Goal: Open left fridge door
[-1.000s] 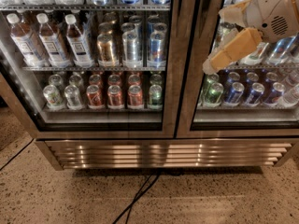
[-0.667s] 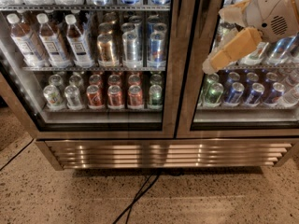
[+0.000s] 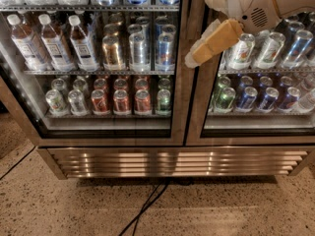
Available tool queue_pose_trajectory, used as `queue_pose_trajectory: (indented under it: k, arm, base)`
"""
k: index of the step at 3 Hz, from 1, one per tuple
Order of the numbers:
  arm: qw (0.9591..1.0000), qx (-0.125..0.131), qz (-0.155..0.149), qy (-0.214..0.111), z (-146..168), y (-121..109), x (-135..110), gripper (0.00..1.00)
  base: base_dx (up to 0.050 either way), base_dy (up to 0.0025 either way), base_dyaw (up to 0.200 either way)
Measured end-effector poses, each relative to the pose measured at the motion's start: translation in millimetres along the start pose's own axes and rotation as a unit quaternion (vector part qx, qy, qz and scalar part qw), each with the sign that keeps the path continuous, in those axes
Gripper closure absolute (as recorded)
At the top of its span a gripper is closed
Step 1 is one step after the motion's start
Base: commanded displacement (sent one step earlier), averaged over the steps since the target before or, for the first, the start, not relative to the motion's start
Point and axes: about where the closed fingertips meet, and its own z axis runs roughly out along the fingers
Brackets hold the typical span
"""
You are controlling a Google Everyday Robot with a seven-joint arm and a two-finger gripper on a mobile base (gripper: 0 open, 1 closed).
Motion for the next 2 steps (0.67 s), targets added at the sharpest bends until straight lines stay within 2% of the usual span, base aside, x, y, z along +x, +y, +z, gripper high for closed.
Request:
queue_pose_trajectory:
  k: [1,2]
  arm:
    - [1.0000,0.000,0.000,0.000,0.1,0.0,-0.2,0.00]
    - [0.9999,0.014,0.000,-0.009,-1.6,-5.3,-1.6,0.00]
  base:
    - [0.000,0.00000,0.000]
    - [0.000,0.00000,0.000]
